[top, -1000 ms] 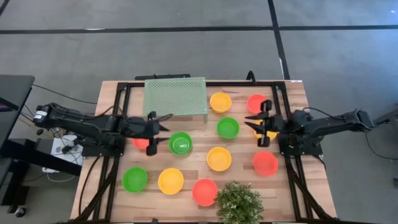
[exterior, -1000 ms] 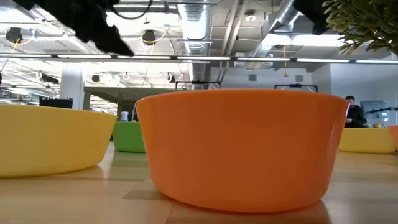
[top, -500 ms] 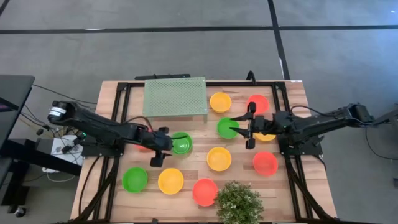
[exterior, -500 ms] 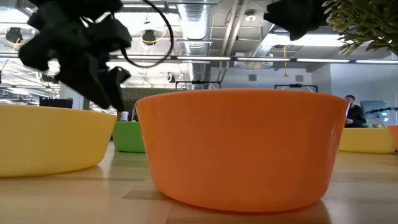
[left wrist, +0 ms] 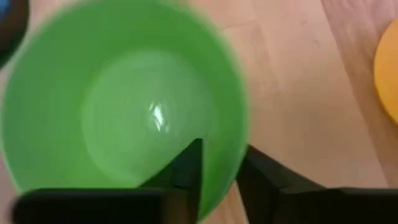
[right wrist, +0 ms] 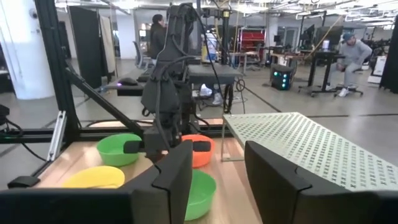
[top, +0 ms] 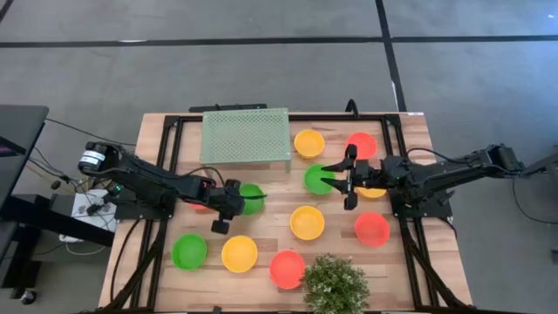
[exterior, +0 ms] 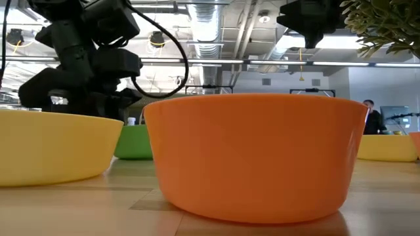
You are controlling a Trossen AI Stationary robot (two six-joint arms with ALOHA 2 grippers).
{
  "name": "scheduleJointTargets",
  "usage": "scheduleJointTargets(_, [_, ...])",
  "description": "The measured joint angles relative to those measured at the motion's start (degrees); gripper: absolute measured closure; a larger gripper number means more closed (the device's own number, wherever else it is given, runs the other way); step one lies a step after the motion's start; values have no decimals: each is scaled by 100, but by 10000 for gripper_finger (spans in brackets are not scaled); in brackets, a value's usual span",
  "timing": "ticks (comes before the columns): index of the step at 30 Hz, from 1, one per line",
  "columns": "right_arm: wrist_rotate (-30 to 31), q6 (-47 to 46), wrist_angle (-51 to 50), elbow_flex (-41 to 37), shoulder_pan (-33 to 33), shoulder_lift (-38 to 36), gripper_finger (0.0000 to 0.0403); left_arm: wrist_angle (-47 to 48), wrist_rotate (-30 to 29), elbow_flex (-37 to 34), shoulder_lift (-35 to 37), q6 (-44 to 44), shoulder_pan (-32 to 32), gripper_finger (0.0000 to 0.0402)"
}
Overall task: Pick & Place Mini bowls
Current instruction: Put the green bowl on the shelf
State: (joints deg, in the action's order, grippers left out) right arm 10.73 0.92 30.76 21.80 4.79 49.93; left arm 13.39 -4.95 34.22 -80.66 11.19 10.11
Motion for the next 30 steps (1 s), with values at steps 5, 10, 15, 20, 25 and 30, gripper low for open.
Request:
scheduleJointTargets(5, [-12, -12, -7, 0, 1, 0, 269, 11, -127, 46, 335, 39, 45, 390])
scheduleJointTargets(10, [-12, -12, -9, 0, 1, 0, 270, 464, -120, 549, 797, -46, 443, 392])
scheduleJointTargets(15, [-14, -8, -7, 0, 1, 0, 269, 1289, -381, 1432, 1092, -581, 878, 392])
scheduleJointTargets(20, [-14, 1, -7, 0, 1, 0, 271, 2320, -577, 2156, 1135, -967, 979, 391])
scheduleJointTargets(25, [-16, 3, 9, 0, 1, 0, 269, 3363, -1219, 2531, 1135, -958, 678, 391])
scheduleJointTargets(30, [-18, 5, 13, 0, -15, 0, 270, 3637, -1333, 2592, 1132, -556, 70, 391])
